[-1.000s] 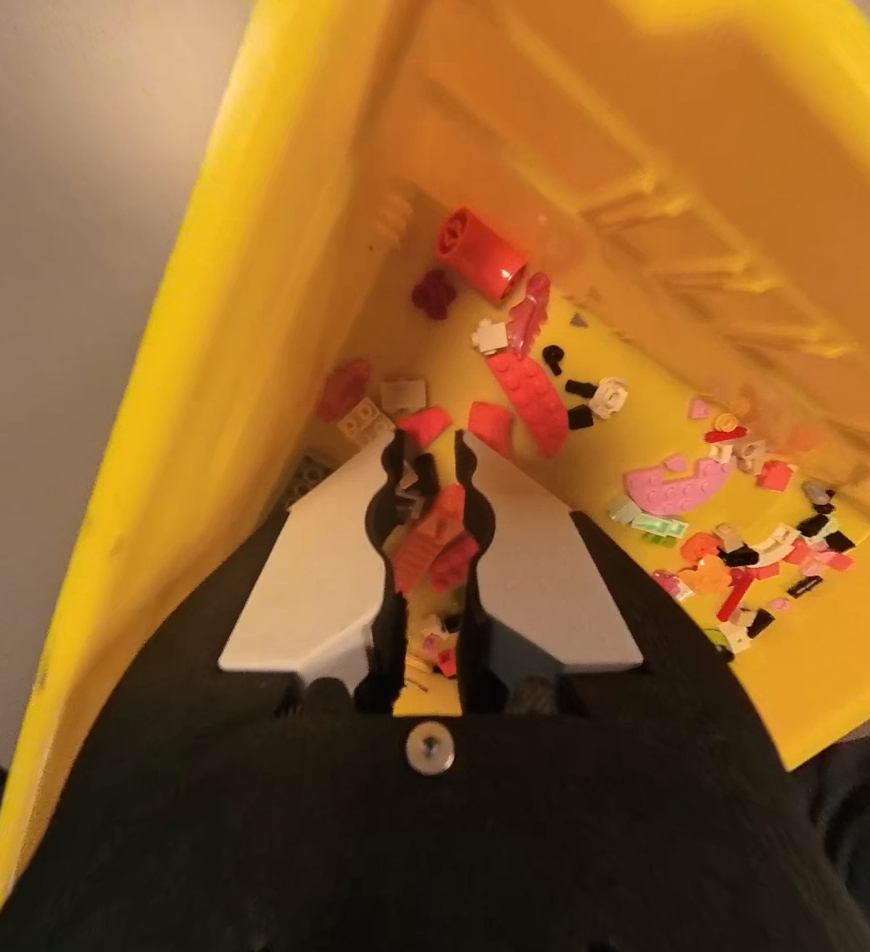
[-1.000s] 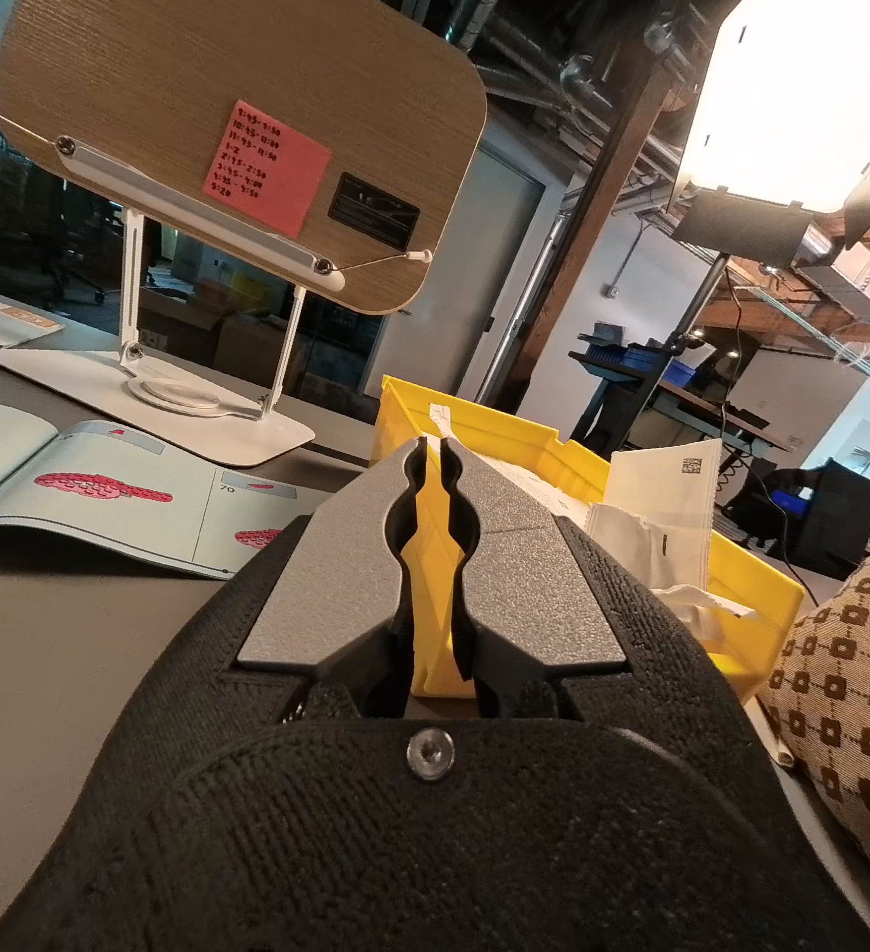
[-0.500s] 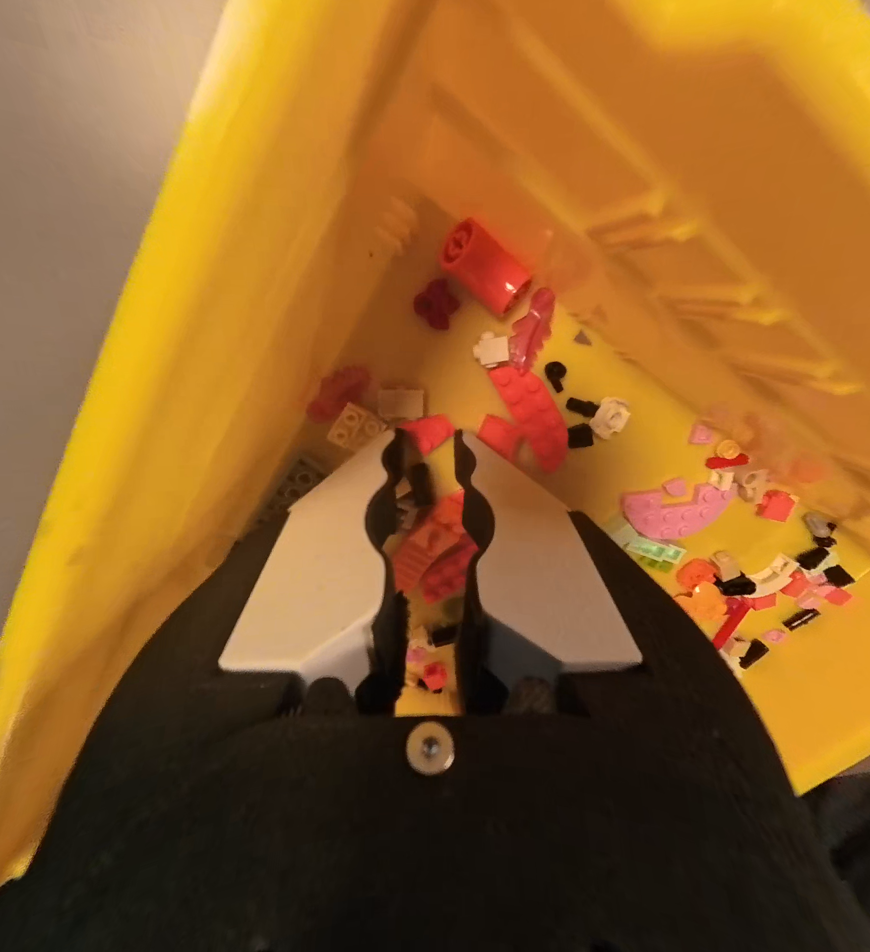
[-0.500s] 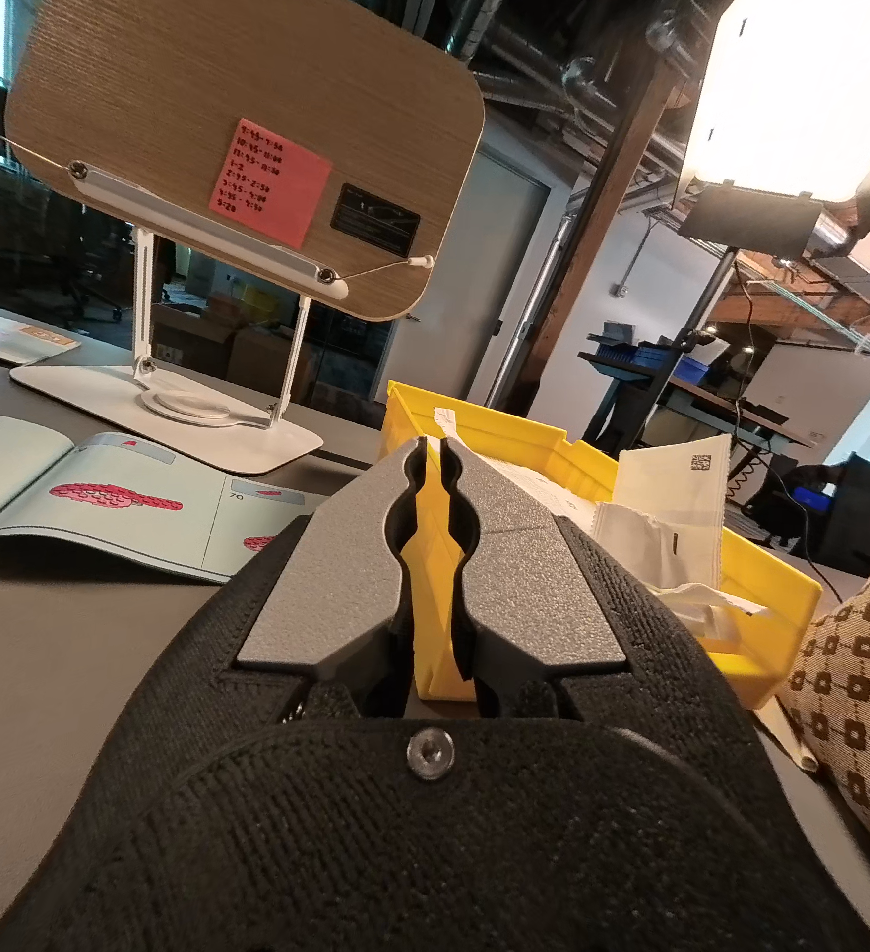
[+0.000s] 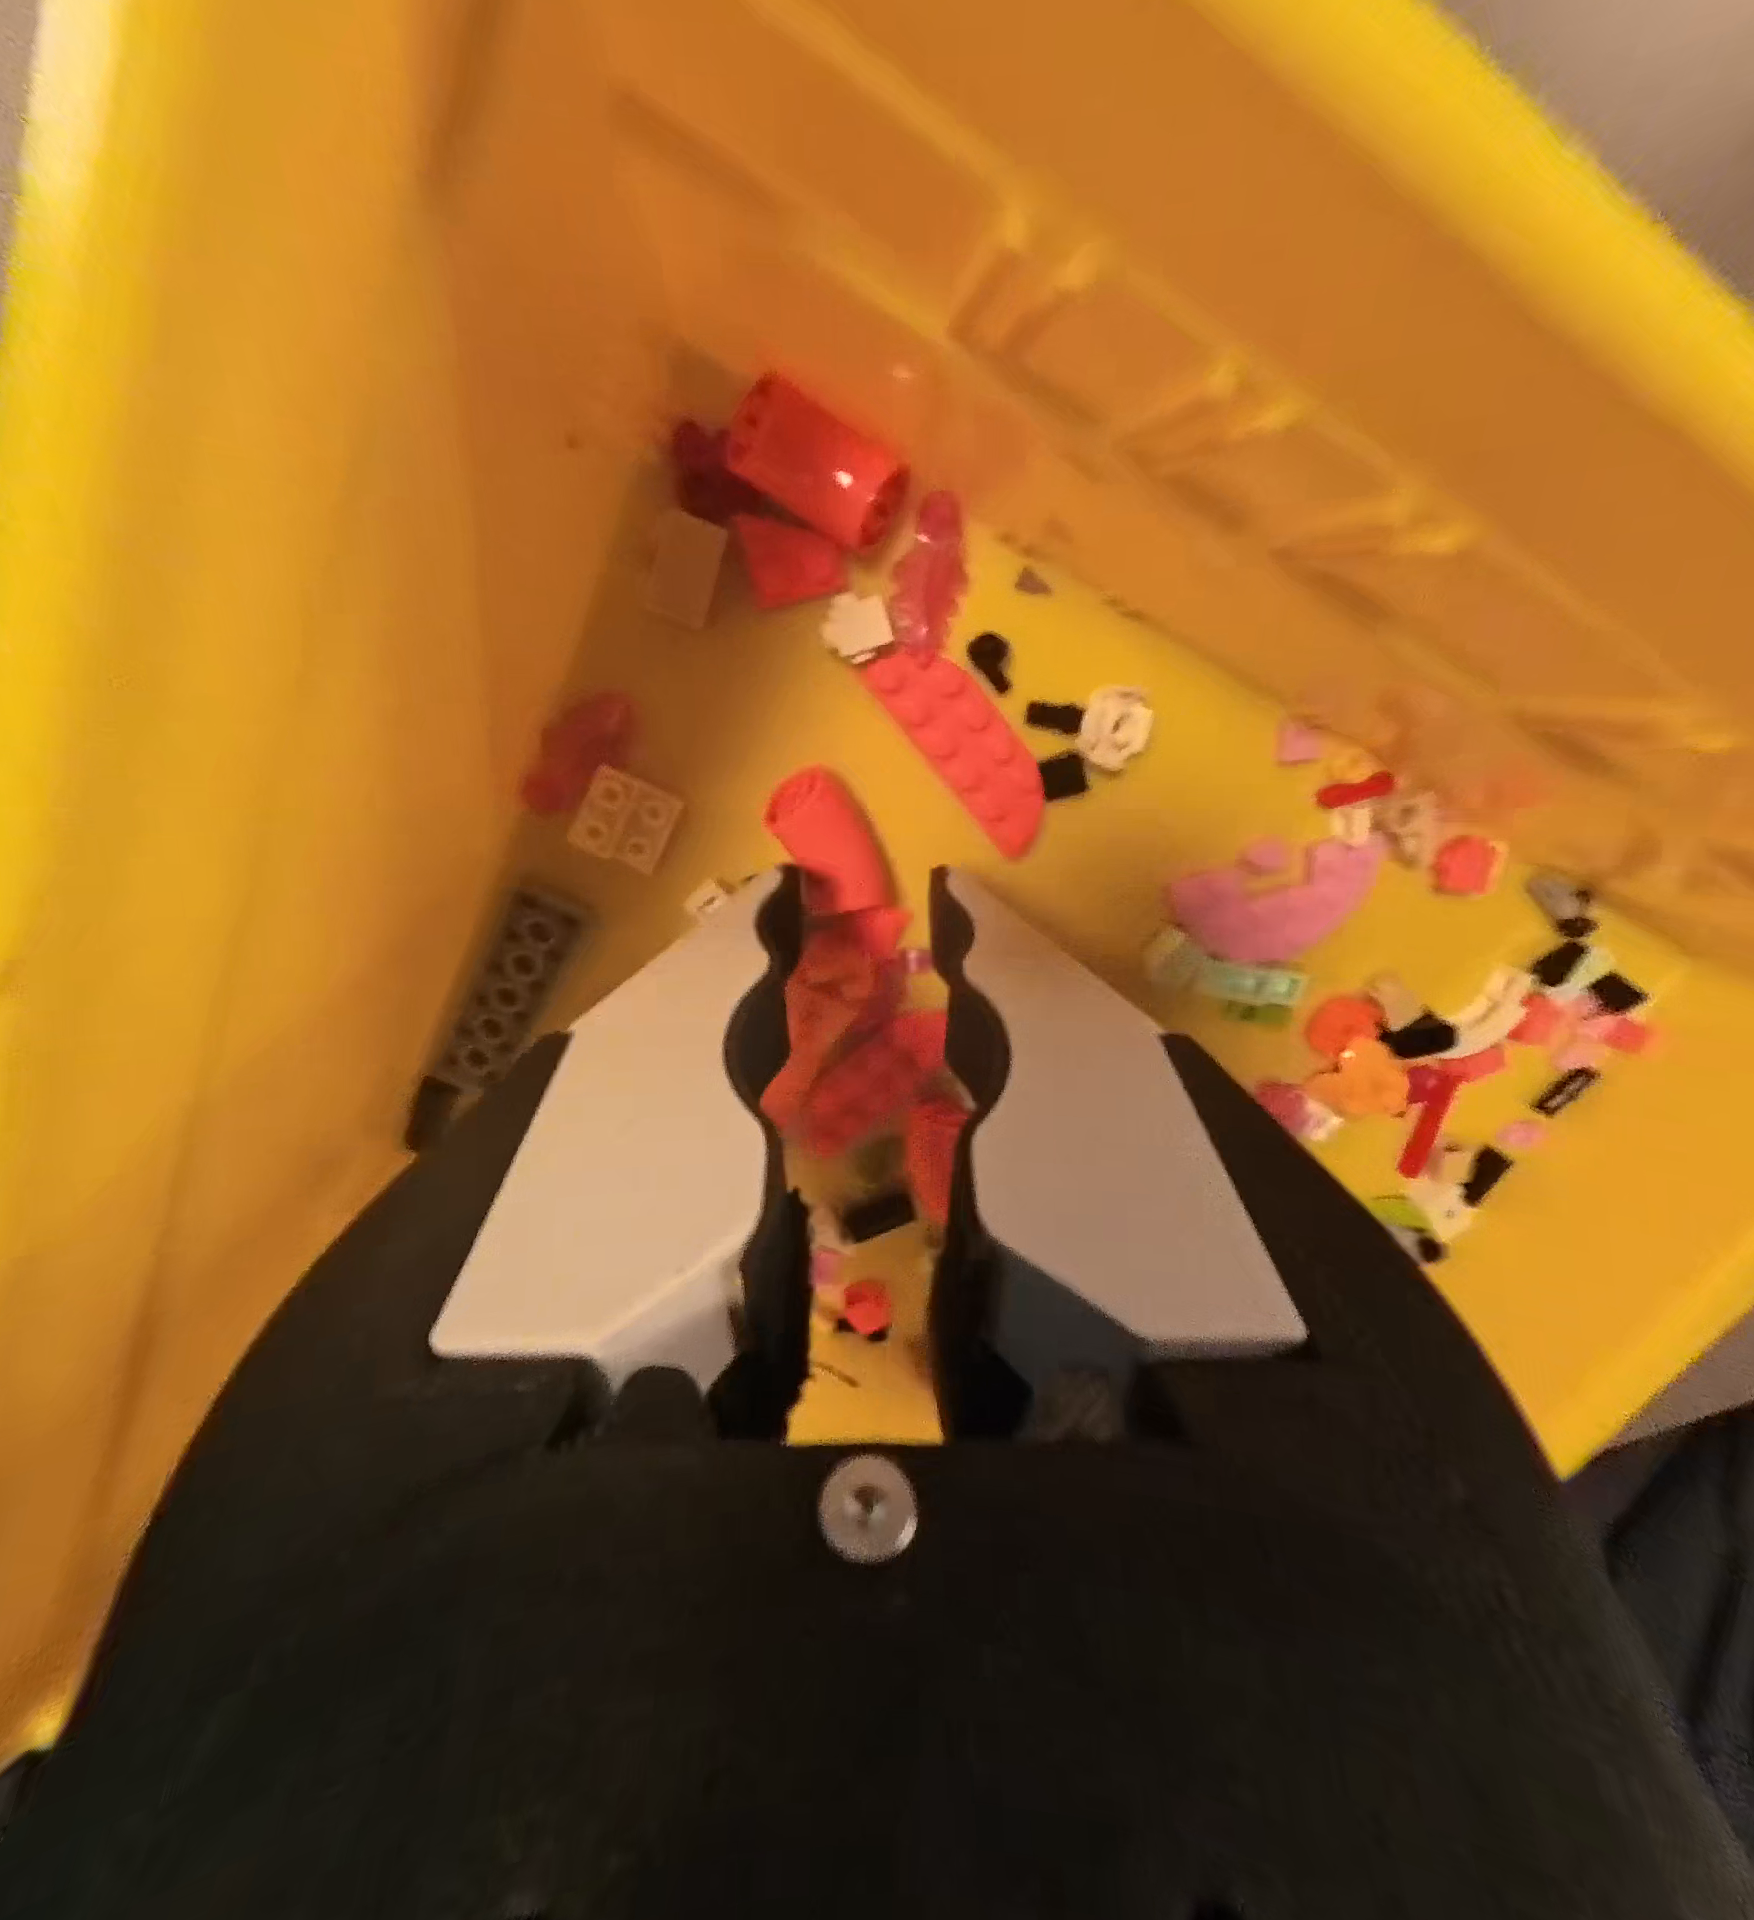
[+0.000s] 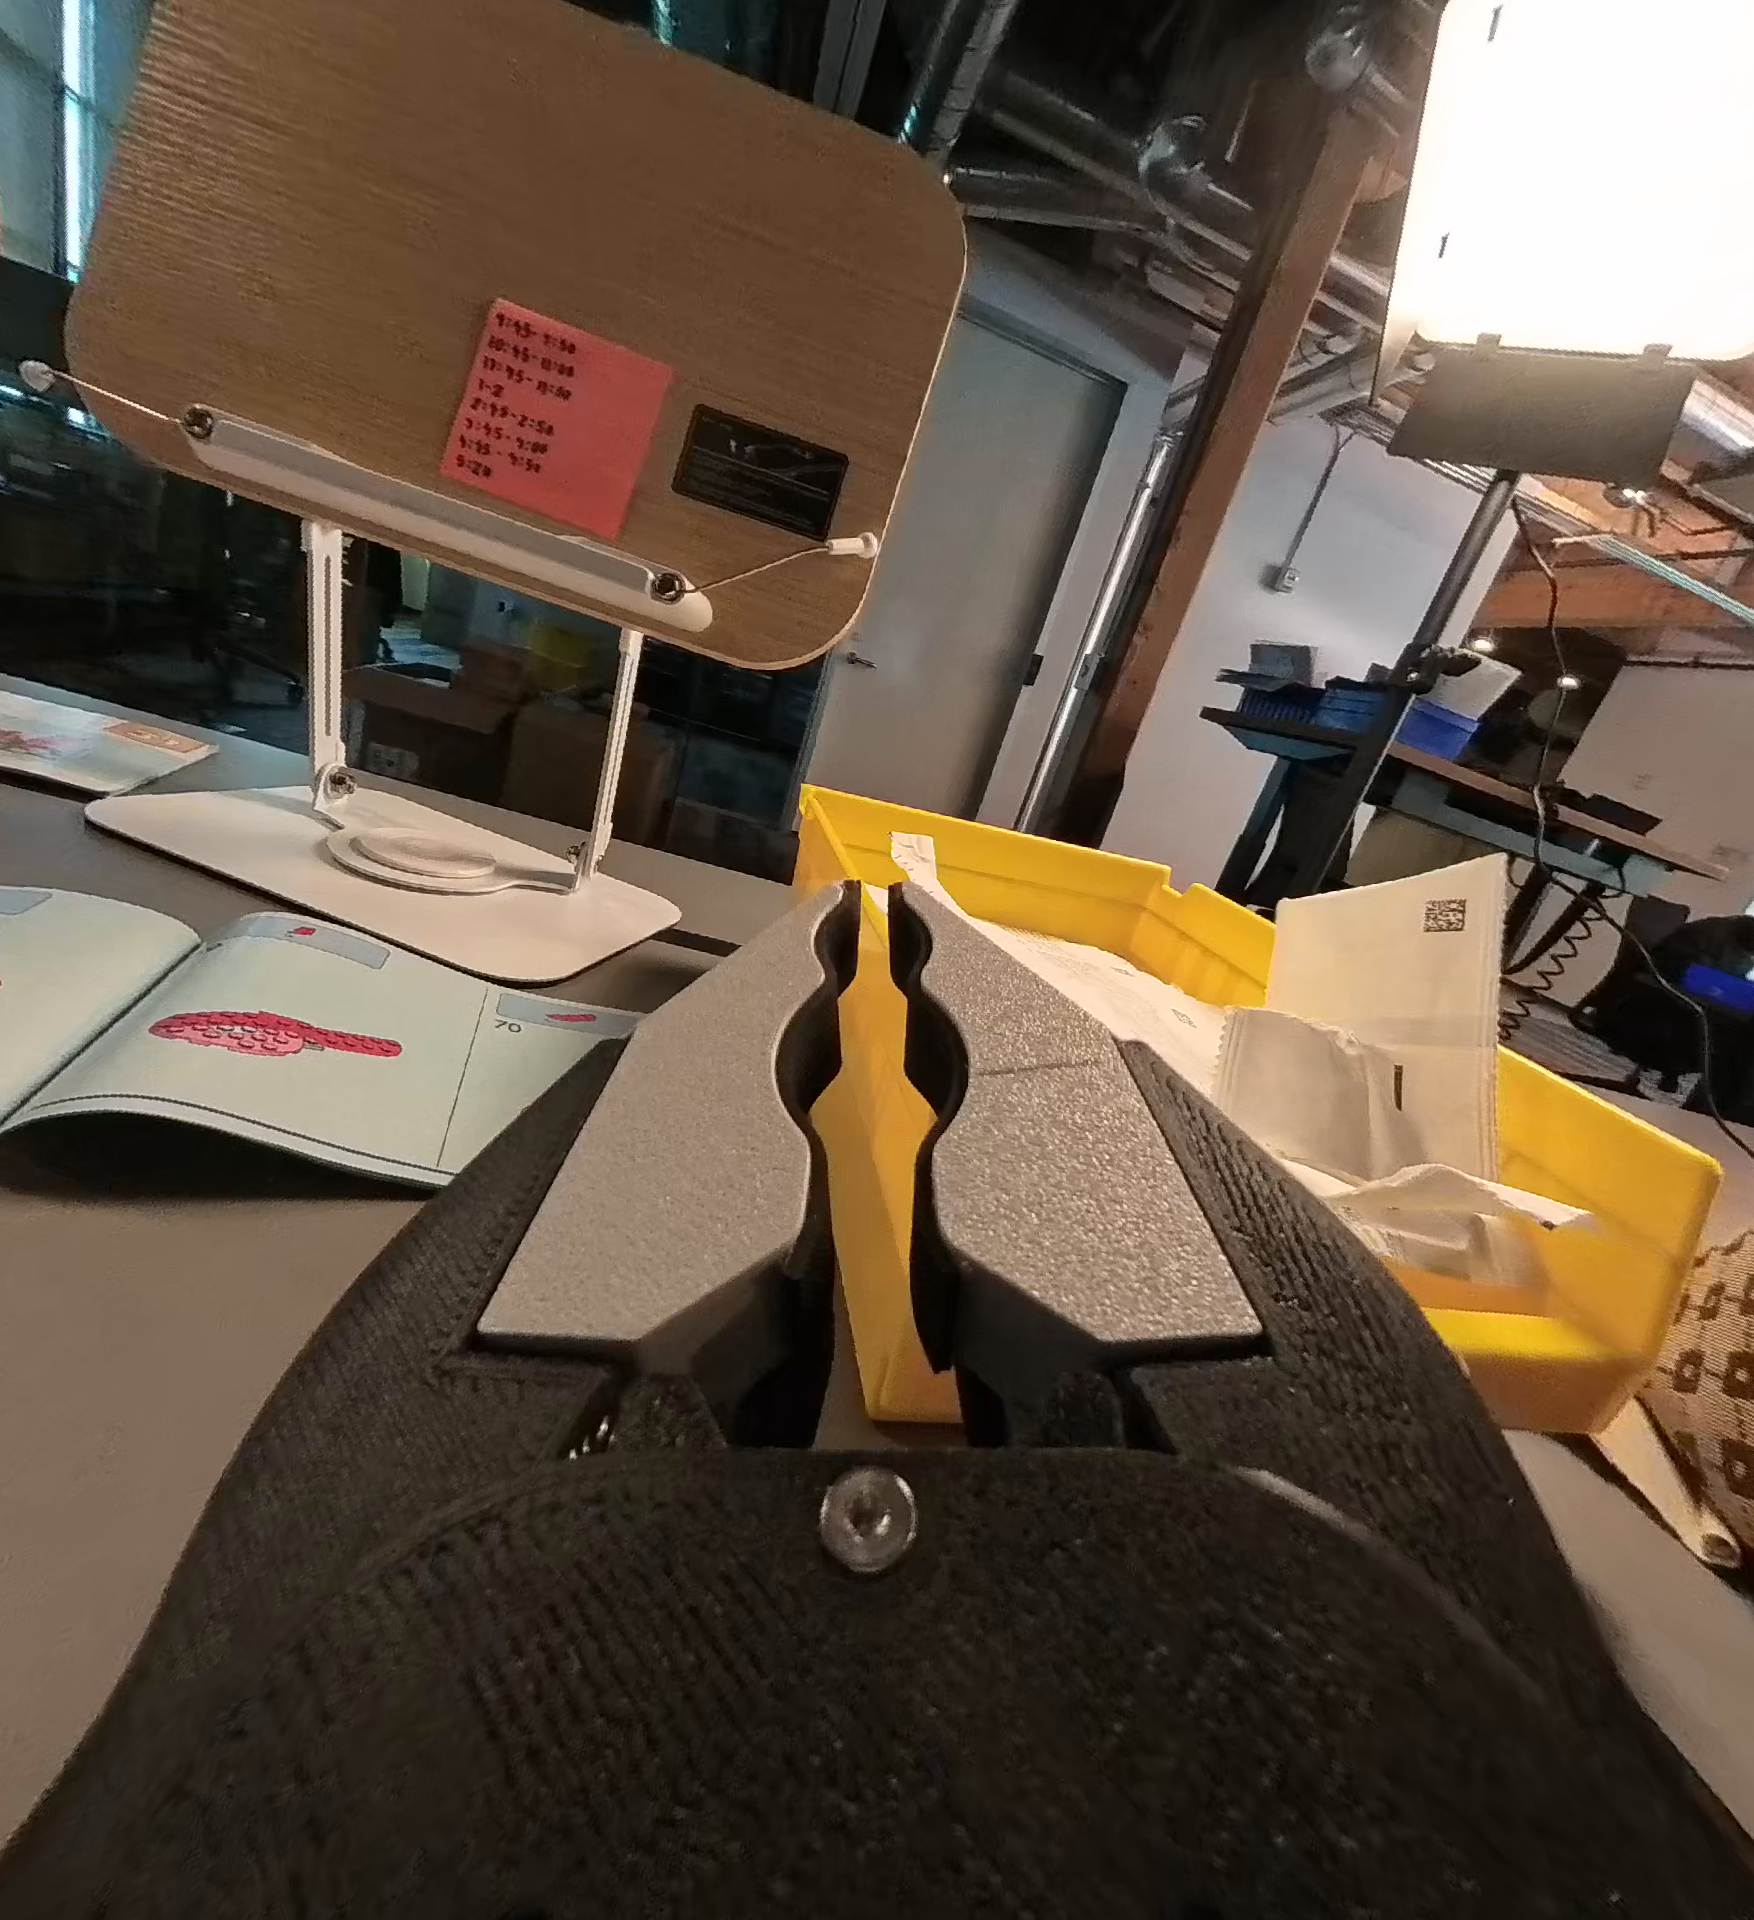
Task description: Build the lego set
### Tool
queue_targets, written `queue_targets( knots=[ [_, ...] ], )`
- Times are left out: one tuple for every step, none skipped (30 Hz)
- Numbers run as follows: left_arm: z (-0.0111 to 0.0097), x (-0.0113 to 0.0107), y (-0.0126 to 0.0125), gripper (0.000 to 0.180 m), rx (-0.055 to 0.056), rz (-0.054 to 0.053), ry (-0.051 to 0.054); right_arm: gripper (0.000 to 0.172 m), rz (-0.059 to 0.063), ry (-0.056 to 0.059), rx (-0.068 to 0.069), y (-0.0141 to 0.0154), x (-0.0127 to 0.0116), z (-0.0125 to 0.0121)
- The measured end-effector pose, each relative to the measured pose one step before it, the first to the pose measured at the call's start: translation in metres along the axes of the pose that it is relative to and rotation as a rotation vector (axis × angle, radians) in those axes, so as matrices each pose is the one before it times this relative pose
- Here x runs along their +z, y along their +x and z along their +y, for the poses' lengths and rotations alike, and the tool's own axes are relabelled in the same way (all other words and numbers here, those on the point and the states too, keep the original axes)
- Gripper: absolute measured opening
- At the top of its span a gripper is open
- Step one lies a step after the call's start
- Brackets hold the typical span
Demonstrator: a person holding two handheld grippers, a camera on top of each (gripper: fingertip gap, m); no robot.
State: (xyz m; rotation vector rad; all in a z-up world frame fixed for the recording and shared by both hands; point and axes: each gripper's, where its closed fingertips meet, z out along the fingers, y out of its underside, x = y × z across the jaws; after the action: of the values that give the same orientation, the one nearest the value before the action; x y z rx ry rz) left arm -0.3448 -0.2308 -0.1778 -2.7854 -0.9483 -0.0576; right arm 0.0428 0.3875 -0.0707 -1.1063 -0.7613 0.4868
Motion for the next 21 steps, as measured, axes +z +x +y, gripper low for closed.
queue_targets(
  knots=[
    [0.00358, 0.00182, -0.00385, 0.025, 0.0263, -0.0294, -0.0261, 0.003, 0.0004, 0.0, 0.0051, 0.00054, -0.00006, 0.00014],
    [0.00463, 0.00137, -0.00224, 0.024, 0.0242, -0.0212, -0.0308, 0.003, 0.0008, 0.0006, 0.0042, 0.00045, -0.00007, -0.00001],
    [0.00196, -0.00088, -0.0006, 0.024, 0.007, -0.0113, -0.0129, 0.003, 0.0005, 0.0005, 0.0033, 0.00025, -0.00001, 0.00005],
    [0.00438, -0.00083, 0.00248, 0.026, -0.0002, 0.009, -0.0296, 0.003, -0.0002, 0.0001, 0.0025, 0.00016, 0.00006, 0.00001],
    [0.0041, -0.00095, 0.00364, 0.026, 0.0062, 0.0143, -0.0246, 0.003, -0.0015, -0.0006, 0.002, -0.00008, 0.00006, 0.0002],
    [0.00399, -0.00089, 0.00243, 0.027, 0.0108, 0.0078, -0.0231, 0.003, -0.0016, -0.0013, 0.0012, -0.00017, 0.00017, 0.00029],
    [0.00321, -0.00087, 0.00109, 0.027, 0.0135, 0.0012, -0.0191, 0.003, -0.0006, -0.0009, 0.0003, -0.0001, 0.00021, 0.0002],
    [0.00352, -0.00054, 0.00026, 0.026, 0.0103, -0.0017, -0.0211, 0.003, -0.0007, 0.0001, 0.0003, -0.00013, 0.0, -0.00001],
    [0.00614, -0.00019, 0.00016, 0.023, -0.0018, 0.0017, -0.037, 0.003, -0.0007, -0.0001, 0.0003, -0.00005, 0.00005, 0.00005],
    [0.00796, 0.00018, -0.00029, 0.024, -0.0118, -0.0008, -0.048, 0.003, -0.0002, -0.0009, 0.0, -0.00013, -0.00001, 0.00021],
    [0.00709, 0.00035, -0.00024, 0.024, -0.0089, -0.001, -0.0405, 0.003, -0.0003, -0.001, 0.0, -0.00003, 0.00006, 0.00018],
    [0.00642, 0.00025, 0.00107, 0.024, -0.0047, 0.0066, -0.0353, 0.003, -0.0003, -0.0006, 0.0, -0.00004, 0.00009, 0.00013],
    [0.00386, -0.00016, 0.0009, 0.025, 0.0045, 0.0052, -0.0195, 0.003, 0.0001, -0.0001, -0.0003, -0.00004, -0.00007, -0.00002],
    [-0.001, -0.00137, -0.00079, 0.025, 0.0106, -0.0065, 0.0116, 0.003, -0.0001, 0.0, -0.0003, 0.00001, 0.0, 0.0],
    [-0.00568, -0.00274, -0.002, 0.024, 0.0094, -0.0129, 0.0406, 0.003, -0.0005, -0.0005, -0.0001, -0.00005, 0.0001, 0.00011],
    [-0.00817, -0.00326, -0.00054, 0.021, 0.008, -0.0026, 0.0549, 0.003, -0.0002, -0.0007, -0.0003, -0.00007, 0.00003, 0.0001],
    [-0.00968, -0.00304, 0.0004, 0.019, 0.0156, 0.0031, 0.0624, 0.003, -0.0003, -0.0004, -0.0004, -0.00007, 0.00005, 0.00006],
    [-0.00886, -0.00202, -0.00019, 0.018, 0.0314, -0.004, 0.0553, 0.003, -0.0007, -0.0007, -0.0003, -0.00014, 0.00017, 0.00013],
    [-0.00668, -0.00079, -0.00225, 0.017, 0.0464, -0.0226, 0.0409, 0.003, -0.0009, -0.0009, -0.0003, -0.00017, 0.00001, 0.00013],
    [-0.00423, 0.00087, 0.00034, 0.017, 0.057, -0.0091, 0.0248, 0.003, -0.0008, -0.0006, -0.0003, -0.00015, 0.00003, 0.00009],
    [-0.00277, 0.00222, 0.00237, 0.018, 0.0548, 0.0012, 0.0178, 0.003, -0.0008, -0.0006, -0.0002, -0.0002, 0.00001, 0.00018]
  ],
)
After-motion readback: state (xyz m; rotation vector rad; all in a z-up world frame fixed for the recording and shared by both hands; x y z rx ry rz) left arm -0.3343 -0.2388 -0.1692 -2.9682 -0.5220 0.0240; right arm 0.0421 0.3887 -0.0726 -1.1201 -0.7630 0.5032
